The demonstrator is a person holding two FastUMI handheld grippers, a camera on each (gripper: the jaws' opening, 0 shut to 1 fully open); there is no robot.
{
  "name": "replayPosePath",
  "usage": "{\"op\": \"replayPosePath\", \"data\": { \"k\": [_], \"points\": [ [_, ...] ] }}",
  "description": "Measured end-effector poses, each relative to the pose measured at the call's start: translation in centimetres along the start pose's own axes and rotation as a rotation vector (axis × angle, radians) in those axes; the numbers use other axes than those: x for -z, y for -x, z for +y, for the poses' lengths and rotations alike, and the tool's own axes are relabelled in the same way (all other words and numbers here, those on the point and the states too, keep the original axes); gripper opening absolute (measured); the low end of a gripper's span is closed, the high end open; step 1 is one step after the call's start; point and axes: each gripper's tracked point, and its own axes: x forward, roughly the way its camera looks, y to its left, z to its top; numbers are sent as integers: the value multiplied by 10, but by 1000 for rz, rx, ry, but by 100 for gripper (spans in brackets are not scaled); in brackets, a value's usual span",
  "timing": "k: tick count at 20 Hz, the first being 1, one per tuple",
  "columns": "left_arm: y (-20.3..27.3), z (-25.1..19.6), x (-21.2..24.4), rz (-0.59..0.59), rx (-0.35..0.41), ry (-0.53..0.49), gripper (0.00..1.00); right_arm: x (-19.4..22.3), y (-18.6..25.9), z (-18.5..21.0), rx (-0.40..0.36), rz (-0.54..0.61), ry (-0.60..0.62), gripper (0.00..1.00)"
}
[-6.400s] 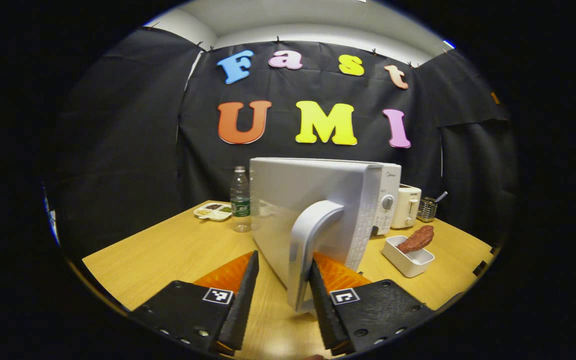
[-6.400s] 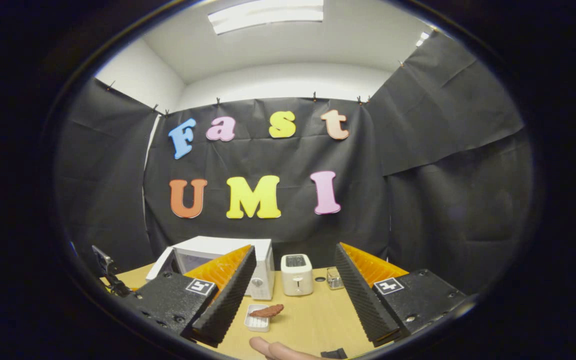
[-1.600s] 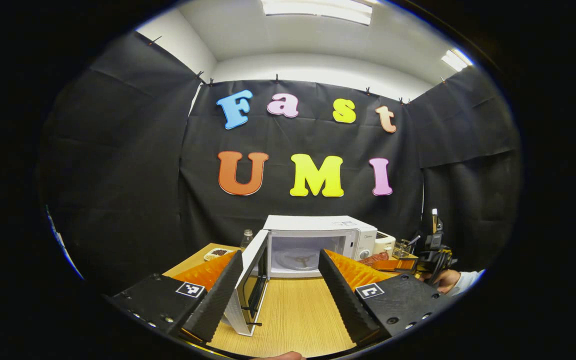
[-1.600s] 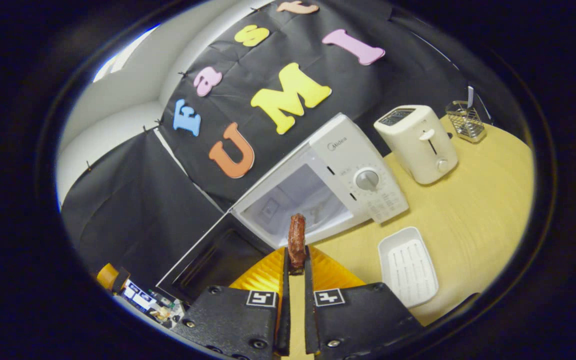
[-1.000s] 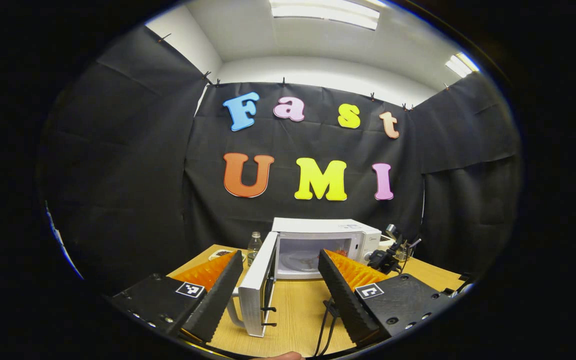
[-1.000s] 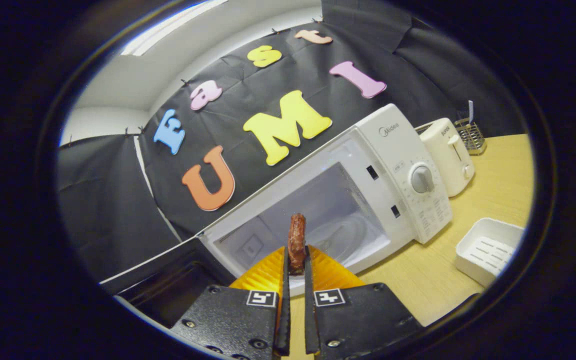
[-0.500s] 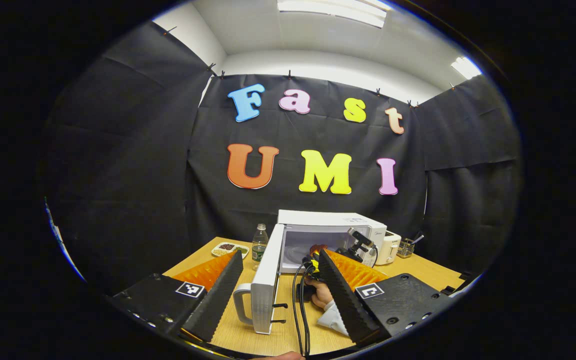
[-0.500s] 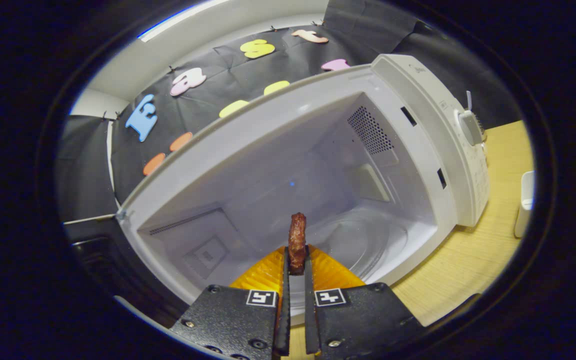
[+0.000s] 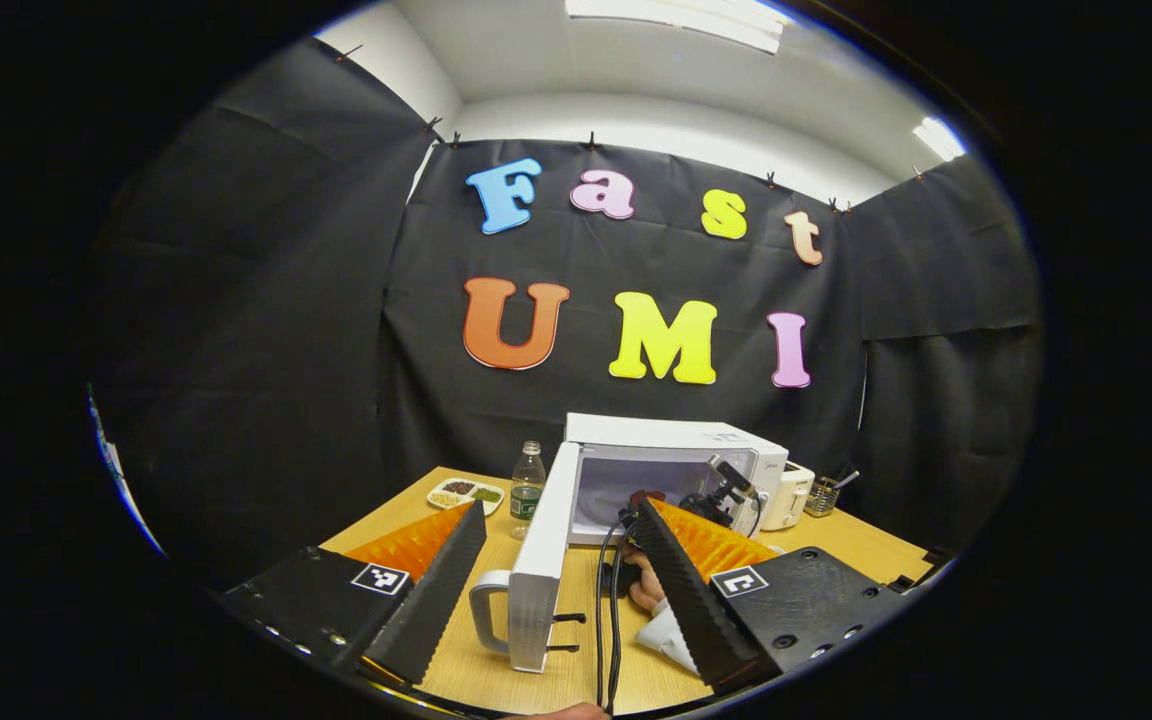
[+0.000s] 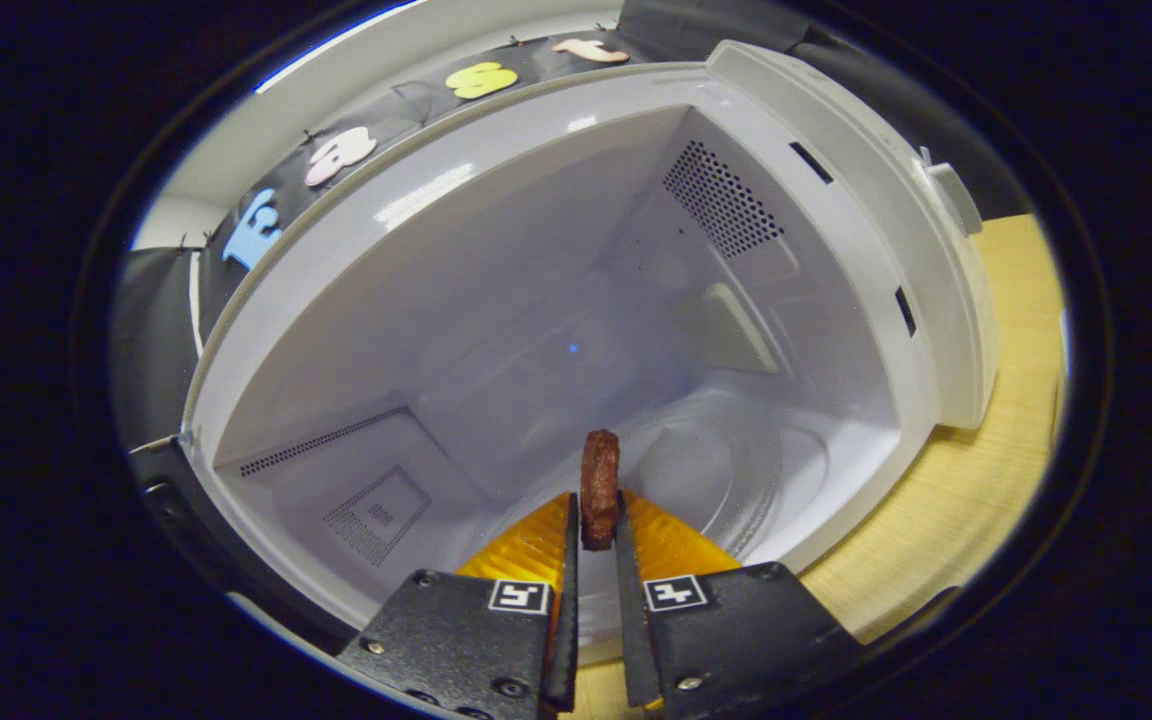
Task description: Open the microwave oven with the left hand, put the food in, and close the microwave oven.
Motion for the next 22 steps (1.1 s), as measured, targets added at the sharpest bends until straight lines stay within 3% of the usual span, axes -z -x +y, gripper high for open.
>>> {"op": "replayPosePath", "data": {
  "k": [1, 3, 4, 5, 6, 7, 8, 10, 11, 12, 18, 19, 20, 21, 22],
  "points": [
    [0, -3, 2, 5, 4, -4, 94, 1, 0, 1, 7, 13, 42, 28],
    [-2, -8, 5, 14, 10, -9, 94, -2, 1, -4, 53, 2, 172, 46],
    [-2, -10, 6, 16, 14, -13, 94, -4, 4, -8, 84, -13, 237, 78],
    [-1, -11, 6, 17, 16, -16, 94, -5, 3, -12, 108, -16, 289, 82],
    [-1, -14, 7, 18, 19, -20, 94, -8, 7, -13, 111, -22, 305, 100],
    [0, -14, 7, 17, 22, -25, 94, -13, 8, -10, 102, -35, 287, 94],
    [1, -15, 5, 14, 21, -31, 94, -16, 11, -7, 88, -28, 262, 100],
    [4, -13, 5, 11, 15, -42, 94, -23, 19, -5, 72, -2, 277, 100],
    [4, -11, 7, 13, 11, -47, 94, -25, 25, -2, 49, 8, 304, 89],
    [4, -9, 8, 16, 9, -48, 94, -27, 32, 3, 24, 16, 333, 100],
    [9, 10, 18, 20, -24, -51, 94, -62, 105, 0, -88, 35, 460, 100],
    [9, 16, 21, 24, -33, -50, 94, -74, 122, -4, -93, 25, 486, 89],
    [9, 19, 23, 24, -38, -48, 94, -89, 140, -8, -102, 10, 505, 89],
    [10, 24, 23, 24, -44, -46, 94, -103, 158, -12, -109, -3, 515, 100],
    [10, 27, 23, 19, -45, -48, 94, -117, 178, -18, -108, -7, 529, 100]
  ]
}}
